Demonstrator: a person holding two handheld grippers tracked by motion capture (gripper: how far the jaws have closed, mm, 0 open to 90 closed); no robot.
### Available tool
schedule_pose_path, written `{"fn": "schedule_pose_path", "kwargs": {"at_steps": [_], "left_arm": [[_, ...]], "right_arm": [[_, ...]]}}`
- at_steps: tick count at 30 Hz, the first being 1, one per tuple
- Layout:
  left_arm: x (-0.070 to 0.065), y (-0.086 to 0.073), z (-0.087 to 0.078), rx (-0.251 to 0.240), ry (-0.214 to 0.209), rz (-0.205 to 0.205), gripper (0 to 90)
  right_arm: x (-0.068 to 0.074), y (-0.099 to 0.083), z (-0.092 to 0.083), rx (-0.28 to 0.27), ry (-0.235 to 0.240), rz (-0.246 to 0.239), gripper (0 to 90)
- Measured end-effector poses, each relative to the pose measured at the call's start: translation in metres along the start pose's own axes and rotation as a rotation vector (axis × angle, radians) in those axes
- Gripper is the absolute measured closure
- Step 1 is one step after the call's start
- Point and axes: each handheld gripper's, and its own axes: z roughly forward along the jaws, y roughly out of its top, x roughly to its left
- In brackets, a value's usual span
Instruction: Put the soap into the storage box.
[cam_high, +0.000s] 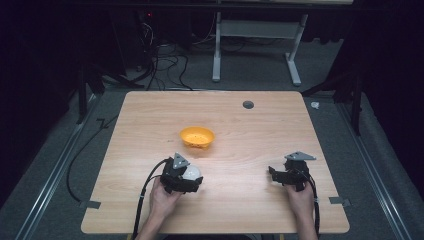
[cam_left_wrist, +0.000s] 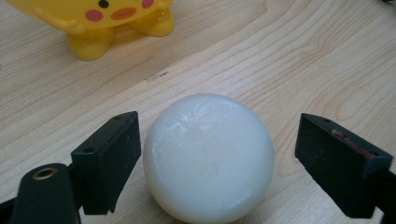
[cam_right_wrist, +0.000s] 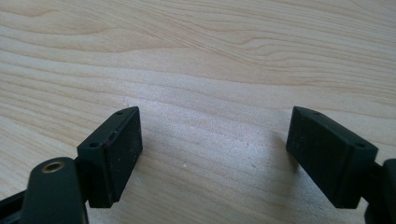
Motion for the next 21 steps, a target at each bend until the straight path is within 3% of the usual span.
{"fn": "schedule_pose_path", "kwargs": {"at_steps": [21], "left_arm": [[-0.003, -0.008, 0.015, 0.046, 0.030, 0.007, 16.6]], "right_arm": [[0.000, 0.000, 0.000, 0.000, 0.000, -0.003, 19.3]]}}
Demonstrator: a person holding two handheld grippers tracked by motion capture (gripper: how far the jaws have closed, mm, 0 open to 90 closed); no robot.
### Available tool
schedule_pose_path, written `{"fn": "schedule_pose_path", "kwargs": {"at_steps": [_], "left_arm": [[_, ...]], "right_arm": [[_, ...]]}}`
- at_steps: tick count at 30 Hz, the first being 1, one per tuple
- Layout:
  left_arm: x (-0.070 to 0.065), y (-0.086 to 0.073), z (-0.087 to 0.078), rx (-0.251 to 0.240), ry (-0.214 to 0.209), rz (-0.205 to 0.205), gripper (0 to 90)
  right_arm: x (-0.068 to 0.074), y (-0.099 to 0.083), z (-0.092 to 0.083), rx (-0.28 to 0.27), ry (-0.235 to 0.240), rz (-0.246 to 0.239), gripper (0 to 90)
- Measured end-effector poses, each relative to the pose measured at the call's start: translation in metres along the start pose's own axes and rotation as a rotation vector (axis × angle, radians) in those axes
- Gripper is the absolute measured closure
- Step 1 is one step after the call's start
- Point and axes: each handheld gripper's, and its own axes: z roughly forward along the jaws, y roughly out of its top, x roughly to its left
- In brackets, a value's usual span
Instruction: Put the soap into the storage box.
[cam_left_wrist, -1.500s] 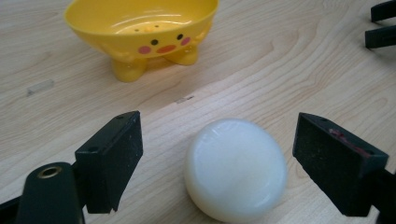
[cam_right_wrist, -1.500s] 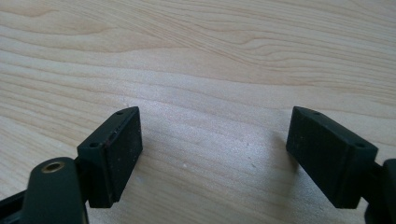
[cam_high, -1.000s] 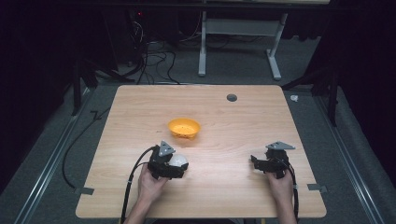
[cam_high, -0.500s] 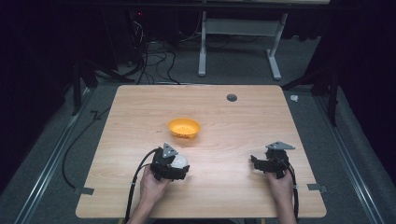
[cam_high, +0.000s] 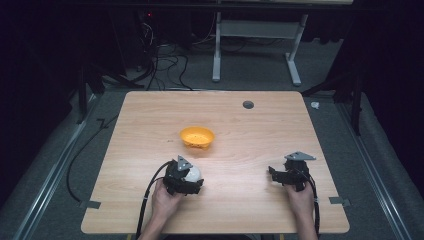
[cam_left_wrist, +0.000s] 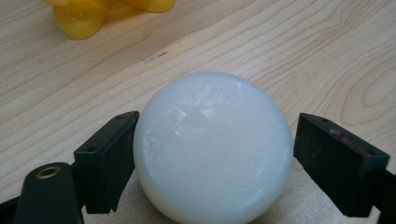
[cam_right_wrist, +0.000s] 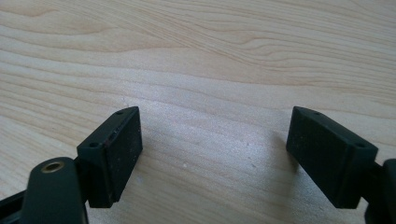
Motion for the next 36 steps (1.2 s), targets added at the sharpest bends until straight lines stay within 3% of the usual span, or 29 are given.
{"fn": "schedule_pose_path", "kwargs": {"at_steps": [12, 36], "left_arm": [[-0.0006, -0.0037, 0.0040, 0.015, 0.027, 0.011, 21.6], [-0.0016, 0.0018, -0.0007, 0.019, 0.025, 0.024, 24.3]], "right_arm": [[0.0000, 0.0000, 0.0000, 0.000, 0.000, 0.000, 19.3], [0.0000, 0.0000, 0.0000, 0.000, 0.000, 0.002, 19.3]]}}
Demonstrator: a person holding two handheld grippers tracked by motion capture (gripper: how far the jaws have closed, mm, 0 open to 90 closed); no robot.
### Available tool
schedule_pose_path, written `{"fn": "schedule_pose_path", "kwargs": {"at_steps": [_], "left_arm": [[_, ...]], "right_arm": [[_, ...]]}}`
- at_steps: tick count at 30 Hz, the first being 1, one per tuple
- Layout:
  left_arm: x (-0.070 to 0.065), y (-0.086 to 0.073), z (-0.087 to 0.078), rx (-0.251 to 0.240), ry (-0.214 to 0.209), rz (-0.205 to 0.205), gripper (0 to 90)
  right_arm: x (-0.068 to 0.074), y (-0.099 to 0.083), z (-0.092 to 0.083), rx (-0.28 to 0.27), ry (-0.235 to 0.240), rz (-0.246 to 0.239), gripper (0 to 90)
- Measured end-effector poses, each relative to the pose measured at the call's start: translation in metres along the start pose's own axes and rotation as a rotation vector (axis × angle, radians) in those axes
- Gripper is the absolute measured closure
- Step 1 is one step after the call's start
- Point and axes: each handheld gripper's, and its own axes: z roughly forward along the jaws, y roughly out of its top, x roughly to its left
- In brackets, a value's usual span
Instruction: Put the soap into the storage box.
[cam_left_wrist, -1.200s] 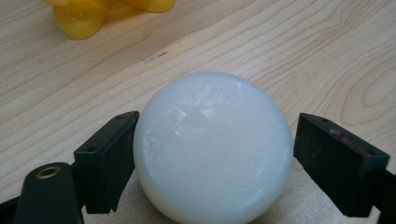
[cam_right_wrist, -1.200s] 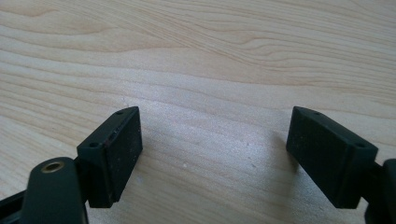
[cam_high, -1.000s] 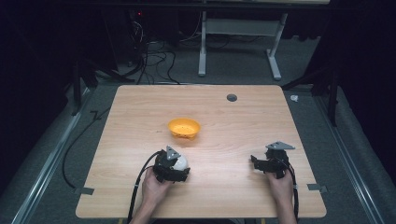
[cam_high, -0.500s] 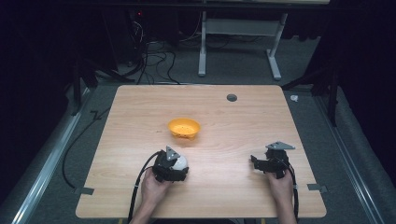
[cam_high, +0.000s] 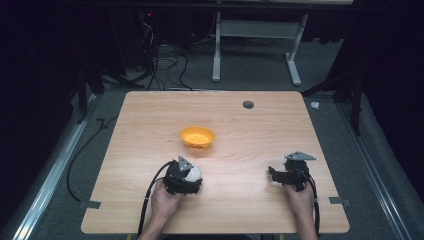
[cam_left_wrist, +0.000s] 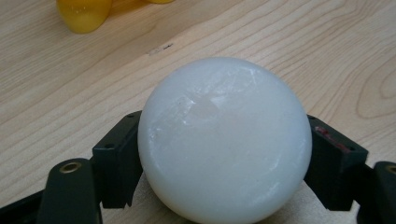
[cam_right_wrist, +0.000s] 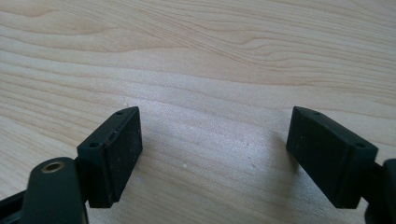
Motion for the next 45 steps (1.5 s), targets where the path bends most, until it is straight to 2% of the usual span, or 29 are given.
{"fn": "schedule_pose_path", "kwargs": {"at_steps": [7, 11, 18, 29, 32, 34, 43, 45], "left_arm": [[0.000, 0.006, -0.006, -0.009, -0.027, -0.004, 24.4], [0.002, 0.009, -0.010, -0.030, -0.066, -0.034, 24.4], [0.002, 0.018, -0.019, -0.042, -0.074, -0.019, 24.4], [0.005, 0.026, -0.033, -0.069, -0.091, -0.026, 24.4], [0.006, 0.028, -0.035, -0.074, -0.101, -0.037, 24.4], [0.006, 0.030, -0.036, -0.073, -0.092, -0.031, 24.4], [0.009, 0.036, -0.039, -0.075, -0.104, -0.032, 24.4], [0.011, 0.037, -0.039, -0.081, -0.119, -0.043, 24.4]], "right_arm": [[0.000, 0.000, 0.000, 0.000, 0.001, 0.000, 19.3], [0.000, 0.000, 0.000, 0.001, 0.001, -0.001, 19.1], [0.000, 0.000, 0.000, 0.001, 0.001, -0.001, 19.2], [0.000, 0.000, 0.000, 0.001, 0.000, 0.000, 19.2], [0.000, 0.000, 0.000, 0.001, 0.000, 0.000, 19.1], [0.000, 0.000, 0.000, 0.001, 0.000, 0.001, 19.2], [0.000, 0.000, 0.000, 0.001, 0.000, 0.001, 19.2], [0.000, 0.000, 0.000, 0.002, 0.000, -0.001, 19.2]]}}
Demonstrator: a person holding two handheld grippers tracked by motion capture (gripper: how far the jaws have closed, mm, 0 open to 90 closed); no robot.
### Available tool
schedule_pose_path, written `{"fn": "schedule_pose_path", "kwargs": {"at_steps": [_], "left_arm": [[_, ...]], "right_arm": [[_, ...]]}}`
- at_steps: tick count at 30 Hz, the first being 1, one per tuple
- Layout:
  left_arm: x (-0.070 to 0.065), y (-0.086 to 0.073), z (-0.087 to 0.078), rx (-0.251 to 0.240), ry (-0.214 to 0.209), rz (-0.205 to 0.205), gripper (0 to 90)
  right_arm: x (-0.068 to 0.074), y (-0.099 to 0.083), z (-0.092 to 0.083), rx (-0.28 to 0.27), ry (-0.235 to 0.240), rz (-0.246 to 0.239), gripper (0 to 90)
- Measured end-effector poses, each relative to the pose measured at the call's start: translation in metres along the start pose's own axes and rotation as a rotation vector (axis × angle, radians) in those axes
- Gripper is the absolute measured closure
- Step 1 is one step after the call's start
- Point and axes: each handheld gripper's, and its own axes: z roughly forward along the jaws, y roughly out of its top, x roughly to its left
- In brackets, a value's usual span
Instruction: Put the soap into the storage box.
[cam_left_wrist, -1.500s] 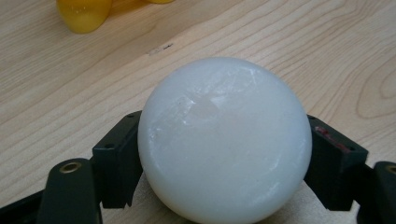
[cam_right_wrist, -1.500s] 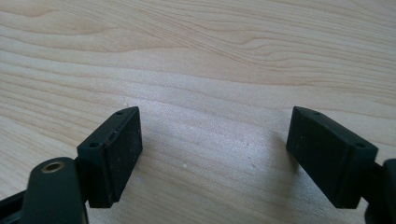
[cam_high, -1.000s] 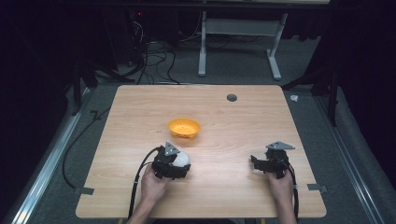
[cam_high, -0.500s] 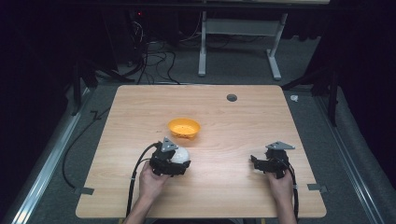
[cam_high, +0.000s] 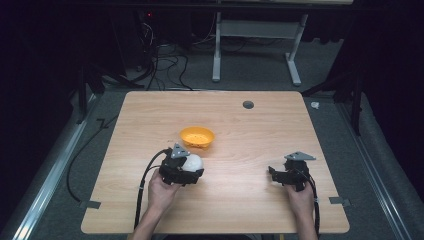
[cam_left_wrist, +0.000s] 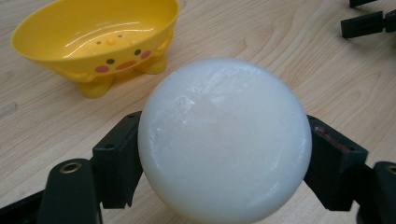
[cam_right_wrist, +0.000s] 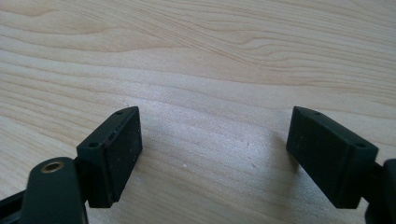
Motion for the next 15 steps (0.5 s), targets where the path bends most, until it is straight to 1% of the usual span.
{"fn": "schedule_pose_path", "kwargs": {"at_steps": [4, 11, 12, 14, 15], "left_arm": [[0.002, 0.002, -0.001, 0.003, 0.007, -0.005, 24.4], [0.005, 0.009, -0.004, 0.000, 0.016, 0.003, 24.4], [0.006, 0.010, -0.004, -0.010, 0.013, -0.004, 24.4], [0.008, 0.011, -0.004, -0.008, 0.010, -0.012, 24.4], [0.009, 0.012, -0.005, -0.007, 0.015, -0.010, 24.4]], "right_arm": [[0.000, 0.000, 0.000, 0.000, 0.000, -0.001, 19.1], [0.000, 0.000, 0.000, 0.000, 0.000, 0.000, 19.1], [0.000, 0.000, 0.000, -0.001, 0.000, -0.002, 19.1], [0.000, 0.000, 0.000, -0.001, 0.001, -0.002, 19.1], [0.000, 0.000, 0.000, -0.001, 0.000, -0.002, 19.2]]}}
